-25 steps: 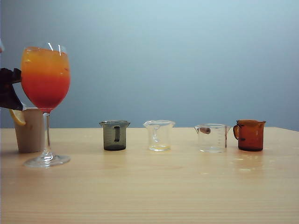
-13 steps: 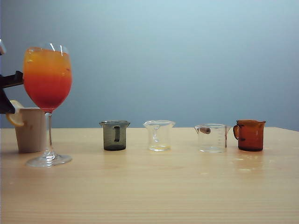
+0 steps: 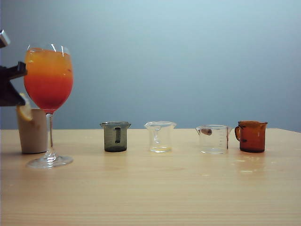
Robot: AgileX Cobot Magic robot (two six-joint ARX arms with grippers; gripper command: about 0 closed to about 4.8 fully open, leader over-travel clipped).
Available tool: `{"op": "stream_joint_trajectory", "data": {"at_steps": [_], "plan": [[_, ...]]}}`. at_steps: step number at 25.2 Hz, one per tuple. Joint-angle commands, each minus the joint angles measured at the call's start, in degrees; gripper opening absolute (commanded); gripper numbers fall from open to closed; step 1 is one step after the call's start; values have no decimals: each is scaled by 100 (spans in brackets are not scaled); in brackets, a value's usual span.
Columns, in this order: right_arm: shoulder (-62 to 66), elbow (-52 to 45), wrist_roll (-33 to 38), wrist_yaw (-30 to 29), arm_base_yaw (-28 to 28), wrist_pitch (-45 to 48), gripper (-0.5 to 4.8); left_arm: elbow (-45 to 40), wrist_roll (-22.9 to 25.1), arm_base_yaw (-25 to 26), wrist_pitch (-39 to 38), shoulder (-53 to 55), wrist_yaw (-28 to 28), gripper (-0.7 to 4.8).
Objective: Pick up the lemon slice from the paper cup on the left and carefully insert it into the rim of the goblet.
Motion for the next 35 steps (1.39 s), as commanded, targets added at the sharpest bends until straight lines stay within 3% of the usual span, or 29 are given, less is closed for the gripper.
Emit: {"op": "stream_joint_trajectory", "data": {"at_steps": [1,6,9,13,16,17,22,23,27,29,35], "plan": [[-11,22,-63,11,0,42,-4,74,-11,-11,85,-251,101,-6],[-11,22,-59,-39,2,28,-4,203,-7,4,-400,-538,85,-6],[0,50,37,-409,2,-166,-4,667,260,4,-1893,-968,81,-6],[166,350,46,-531,4,-693,-4,1088,756,7,-3169,-1401,85,-6],[557,713,44,-957,52,-876,-4,1375,817,4,-4085,-2017,144,-6],[734,839,44,-1121,118,-925,-4,1517,1034,4,-4555,-2251,155,-6],[1207,1172,-44,-1370,437,-1338,-4,1998,1696,-2,-5901,-2728,540,-6],[1333,1217,-46,-1368,560,-1373,-4,2124,1711,-2,-6135,-2876,966,-6],[1572,1220,-46,-1368,822,-1322,-4,2267,2149,-2,-6212,-3097,1759,-6],[1615,1220,-48,-1368,903,-1322,-4,2341,2157,-2,-6269,-3112,1840,-6],[1628,1220,-48,-1364,957,-1255,-4,2452,2761,-2,-6284,-3110,2028,-6]]}}
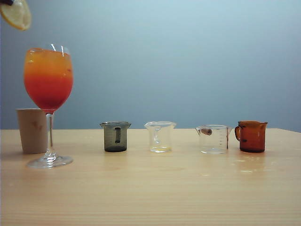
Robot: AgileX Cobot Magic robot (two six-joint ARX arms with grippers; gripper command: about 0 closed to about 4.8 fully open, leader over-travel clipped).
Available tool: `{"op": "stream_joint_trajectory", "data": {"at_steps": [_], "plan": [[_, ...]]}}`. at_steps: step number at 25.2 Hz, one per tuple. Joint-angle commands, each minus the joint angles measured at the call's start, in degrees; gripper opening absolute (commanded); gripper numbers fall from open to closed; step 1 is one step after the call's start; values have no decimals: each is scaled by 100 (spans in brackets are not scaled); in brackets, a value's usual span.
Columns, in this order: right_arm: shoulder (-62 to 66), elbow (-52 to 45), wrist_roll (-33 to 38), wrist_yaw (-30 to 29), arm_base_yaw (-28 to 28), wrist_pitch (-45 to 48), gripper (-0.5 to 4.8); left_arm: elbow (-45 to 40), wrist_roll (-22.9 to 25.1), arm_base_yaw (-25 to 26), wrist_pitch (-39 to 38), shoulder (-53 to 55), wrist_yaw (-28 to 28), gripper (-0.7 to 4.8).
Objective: Pick up the lemon slice from the paper cup on the left and carefully insert it into the rim of the goblet.
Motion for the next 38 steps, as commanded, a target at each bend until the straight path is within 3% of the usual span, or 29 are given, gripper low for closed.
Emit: {"op": "stream_joint_trajectory", "data": {"at_steps": [1,3,11,18,25,32,38], "plan": [[-22,24,-22,-11,-4,151,-4,55,271,-2,122,13,37,-6],[-15,24,-22,-11,-2,227,-4,63,533,2,216,118,39,-6],[-11,24,-214,-9,2,350,-4,96,691,-2,455,562,26,-6],[59,24,-256,50,0,542,-4,127,798,2,236,597,-535,-6],[133,24,-299,52,-2,592,-4,133,1099,-4,111,699,-708,-6],[144,24,-319,74,-4,680,-4,581,1132,-4,157,704,136,-6],[203,24,-321,74,-4,710,-4,717,1029,-4,-205,750,404,-6]]}}
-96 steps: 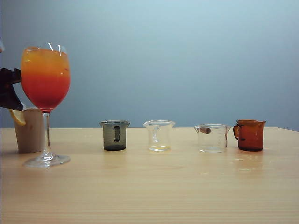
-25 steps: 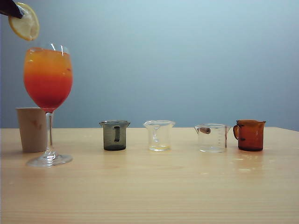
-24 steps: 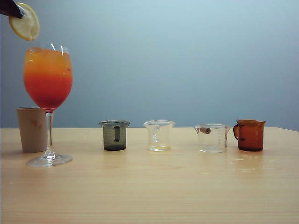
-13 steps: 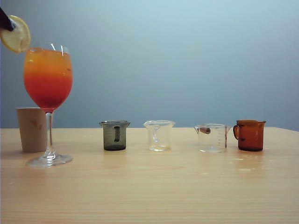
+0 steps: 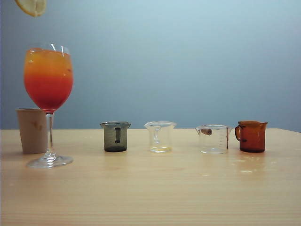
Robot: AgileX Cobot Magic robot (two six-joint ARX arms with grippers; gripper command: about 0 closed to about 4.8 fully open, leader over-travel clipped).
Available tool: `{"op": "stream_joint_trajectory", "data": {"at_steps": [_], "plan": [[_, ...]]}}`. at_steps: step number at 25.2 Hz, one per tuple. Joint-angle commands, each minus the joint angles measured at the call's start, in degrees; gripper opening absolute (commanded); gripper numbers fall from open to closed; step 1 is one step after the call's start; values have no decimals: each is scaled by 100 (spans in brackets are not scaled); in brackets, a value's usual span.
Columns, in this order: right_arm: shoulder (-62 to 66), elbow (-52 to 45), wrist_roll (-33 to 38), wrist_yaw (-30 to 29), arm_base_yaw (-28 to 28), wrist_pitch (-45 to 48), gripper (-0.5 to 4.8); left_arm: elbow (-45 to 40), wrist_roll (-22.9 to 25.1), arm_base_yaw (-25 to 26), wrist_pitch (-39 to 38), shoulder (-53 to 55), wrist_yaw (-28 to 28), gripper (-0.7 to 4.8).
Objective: Pick up the lemon slice from the paper cup on the left and carefully insert it into the rim of the goblet.
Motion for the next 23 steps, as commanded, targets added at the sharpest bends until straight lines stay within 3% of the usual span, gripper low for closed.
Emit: {"op": "stream_joint_trajectory", "data": {"at_steps": [1,4,9,16,23], "plan": [[2,24,-20,9,0,105,-4,9,90,-4,-358,59,76,-6],[2,24,-63,9,0,105,-4,9,411,-4,-758,264,90,-6],[2,24,-109,11,0,101,-4,9,549,-9,-719,396,-94,-6],[7,24,-173,55,0,103,-4,9,507,-2,-221,420,-214,-6],[44,24,-188,61,0,105,-4,9,507,-2,-673,461,-409,-6]]}}
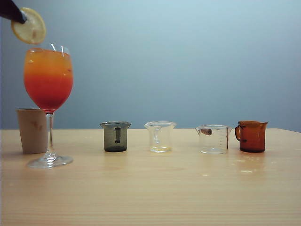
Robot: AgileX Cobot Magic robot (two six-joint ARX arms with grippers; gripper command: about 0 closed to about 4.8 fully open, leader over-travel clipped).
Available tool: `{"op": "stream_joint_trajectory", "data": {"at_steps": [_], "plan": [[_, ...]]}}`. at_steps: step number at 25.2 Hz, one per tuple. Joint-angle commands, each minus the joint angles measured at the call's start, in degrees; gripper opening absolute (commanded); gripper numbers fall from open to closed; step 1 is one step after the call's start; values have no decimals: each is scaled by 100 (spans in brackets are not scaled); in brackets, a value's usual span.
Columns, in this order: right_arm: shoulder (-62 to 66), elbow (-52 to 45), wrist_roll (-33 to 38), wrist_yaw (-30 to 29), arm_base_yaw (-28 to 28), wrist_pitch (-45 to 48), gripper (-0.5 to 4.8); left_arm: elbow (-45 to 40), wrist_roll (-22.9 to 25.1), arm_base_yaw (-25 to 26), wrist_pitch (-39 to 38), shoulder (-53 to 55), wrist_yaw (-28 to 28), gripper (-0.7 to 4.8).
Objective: Pick up the lemon slice from the paper cup on the left and carefully insert it into the rim of the goblet.
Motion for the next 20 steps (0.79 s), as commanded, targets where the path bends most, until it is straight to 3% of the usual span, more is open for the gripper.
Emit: {"op": "stream_joint_trajectory", "data": {"at_steps": [1,12,20], "plan": [[15,24,-33,28,0,101,-4,13,4,-2,-184,-2,-87,-6],[33,24,-33,28,0,103,-4,13,24,-7,37,26,-752,-6],[39,24,-37,103,0,144,-4,13,0,-11,295,26,-450,-6]]}}
